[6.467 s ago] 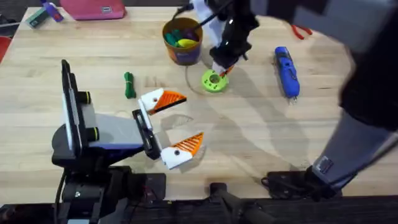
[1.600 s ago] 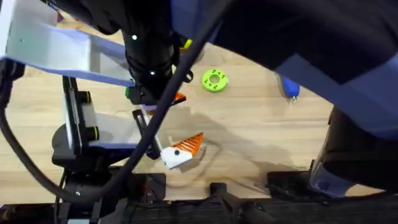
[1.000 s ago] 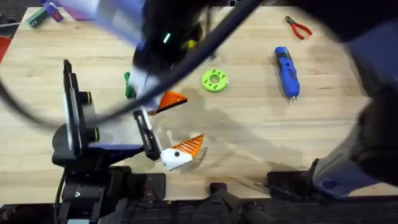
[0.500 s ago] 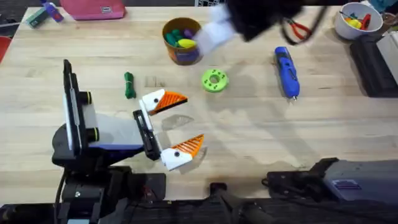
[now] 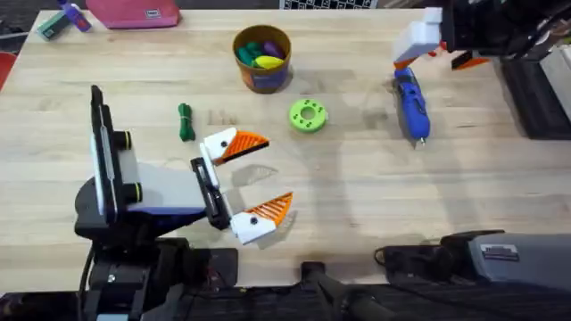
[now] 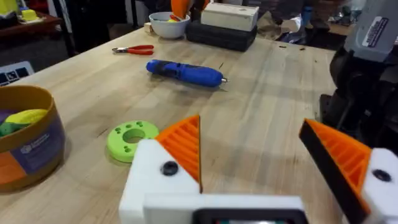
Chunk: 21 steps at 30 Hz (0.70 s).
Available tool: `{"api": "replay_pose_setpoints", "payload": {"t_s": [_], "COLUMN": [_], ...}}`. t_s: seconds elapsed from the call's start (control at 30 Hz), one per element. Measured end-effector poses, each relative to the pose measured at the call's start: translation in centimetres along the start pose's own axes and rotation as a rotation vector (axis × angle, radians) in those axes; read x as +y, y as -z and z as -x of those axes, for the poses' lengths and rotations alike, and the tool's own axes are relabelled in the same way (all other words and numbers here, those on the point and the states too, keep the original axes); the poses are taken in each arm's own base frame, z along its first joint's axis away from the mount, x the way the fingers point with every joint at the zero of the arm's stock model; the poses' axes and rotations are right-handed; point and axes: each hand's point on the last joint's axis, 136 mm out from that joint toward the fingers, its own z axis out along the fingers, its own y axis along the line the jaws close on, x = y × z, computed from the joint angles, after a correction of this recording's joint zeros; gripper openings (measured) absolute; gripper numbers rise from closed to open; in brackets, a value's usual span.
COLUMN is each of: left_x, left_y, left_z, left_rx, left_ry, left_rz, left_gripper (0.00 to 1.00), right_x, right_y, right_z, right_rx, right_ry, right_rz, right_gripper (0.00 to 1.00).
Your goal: Pick up the gripper from the table and insert it into the empty holder that is missing its gripper. Then pick up a screw, insert it into the mounting hole, and use the screwdriver to tighten it. Finally, clean up the table by picking up the vegetable and placing it into the bucket.
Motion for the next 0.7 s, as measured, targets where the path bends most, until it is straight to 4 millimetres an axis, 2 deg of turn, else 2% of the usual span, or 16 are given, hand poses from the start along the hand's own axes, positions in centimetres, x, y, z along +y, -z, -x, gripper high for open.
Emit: {"api": "replay_pose_setpoints", "payload": {"t_s": [0.2, 0.43, 0.7], "left_x": [0.0, 0.0, 0.0], "left_y": [0.0, 0.0, 0.0], "left_z": [0.0, 0.0, 0.0], "left_rx": [0.000, 0.000, 0.000], "left_ry": [0.000, 0.000, 0.000], "left_rz": [0.000, 0.000, 0.000], "left_gripper": [0.986, 0.986, 0.985], "right_x": [-1.1, -1.2, -1.7], "right_y": [-1.4, -3.5, -7.5], "right_z": [-0.4, -0.4, -3.0], "right_rx": [0.057, 0.079, 0.139], "right_ry": [-0.031, -0.033, -0.039], "right_rz": [-0.017, -0.020, -0.026], "right_gripper": [0.992, 0.993, 0.991]}}
